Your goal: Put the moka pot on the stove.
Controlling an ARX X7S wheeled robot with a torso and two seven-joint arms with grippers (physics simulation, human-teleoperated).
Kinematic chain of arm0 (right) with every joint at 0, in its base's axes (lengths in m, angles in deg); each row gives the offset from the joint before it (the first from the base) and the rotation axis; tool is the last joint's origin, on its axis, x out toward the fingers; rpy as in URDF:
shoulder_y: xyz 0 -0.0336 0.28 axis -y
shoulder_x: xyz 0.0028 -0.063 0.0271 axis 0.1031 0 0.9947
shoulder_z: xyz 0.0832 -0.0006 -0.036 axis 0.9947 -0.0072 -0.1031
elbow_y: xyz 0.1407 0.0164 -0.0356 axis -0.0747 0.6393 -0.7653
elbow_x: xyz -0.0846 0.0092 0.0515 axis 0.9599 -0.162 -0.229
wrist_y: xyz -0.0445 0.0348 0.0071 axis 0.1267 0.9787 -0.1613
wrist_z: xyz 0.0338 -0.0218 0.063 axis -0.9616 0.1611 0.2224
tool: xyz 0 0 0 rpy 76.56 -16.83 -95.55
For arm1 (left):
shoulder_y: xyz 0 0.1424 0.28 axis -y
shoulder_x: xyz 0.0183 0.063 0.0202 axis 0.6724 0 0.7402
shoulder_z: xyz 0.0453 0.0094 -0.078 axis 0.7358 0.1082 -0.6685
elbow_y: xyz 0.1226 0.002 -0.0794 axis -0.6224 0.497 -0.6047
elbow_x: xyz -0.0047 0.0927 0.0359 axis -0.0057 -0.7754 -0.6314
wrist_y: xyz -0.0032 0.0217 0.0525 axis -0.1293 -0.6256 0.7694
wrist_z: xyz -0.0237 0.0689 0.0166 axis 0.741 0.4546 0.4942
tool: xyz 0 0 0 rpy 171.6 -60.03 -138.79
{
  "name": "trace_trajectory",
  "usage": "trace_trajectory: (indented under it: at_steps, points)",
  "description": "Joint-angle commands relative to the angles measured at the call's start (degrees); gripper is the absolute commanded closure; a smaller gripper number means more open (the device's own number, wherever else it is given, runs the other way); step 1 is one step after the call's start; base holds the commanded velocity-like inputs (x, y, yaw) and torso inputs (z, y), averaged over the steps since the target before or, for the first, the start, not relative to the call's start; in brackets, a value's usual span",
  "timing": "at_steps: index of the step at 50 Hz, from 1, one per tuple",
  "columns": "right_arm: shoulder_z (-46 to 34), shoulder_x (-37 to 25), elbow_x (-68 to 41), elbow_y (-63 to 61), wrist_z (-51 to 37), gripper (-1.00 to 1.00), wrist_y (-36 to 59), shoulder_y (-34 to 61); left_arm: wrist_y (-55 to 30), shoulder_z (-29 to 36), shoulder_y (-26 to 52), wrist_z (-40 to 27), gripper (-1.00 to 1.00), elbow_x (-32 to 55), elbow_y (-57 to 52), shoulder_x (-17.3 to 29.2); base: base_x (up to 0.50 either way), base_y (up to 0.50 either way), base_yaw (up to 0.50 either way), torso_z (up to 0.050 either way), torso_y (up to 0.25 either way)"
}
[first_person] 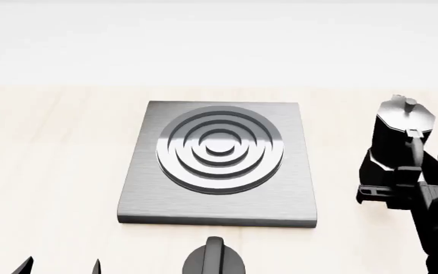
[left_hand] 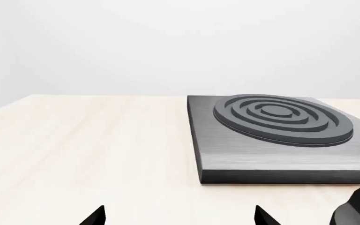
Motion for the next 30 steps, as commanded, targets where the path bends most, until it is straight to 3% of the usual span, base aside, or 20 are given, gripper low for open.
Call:
trace_trajectory:
  at_steps: [1,16,30]
  points:
    - [-4.4,0.0,2.6,-13.3,-0.6,1.0,3.3,2.6,0.1,0.2,0.0,-0.1,-1.0,0.1,0.0,0.1,0.0,0.0,0.0,0.0,0.0]
    - [-7.5,3.0,5.2,-13.3,-2.0,1.0,3.9,6.4,0.2,0.4,0.1,-0.3,-1.0,0.3,0.1,0.3,0.0,0.0,0.0,0.0,0.001]
    - [-10.3,9.1,8.3,-1.6,-0.9,1.0,-1.2,15.8,0.2,0.6,0.2,-0.5,-1.0,0.4,0.1,0.4,0.0,0.0,0.0,0.0,0.001]
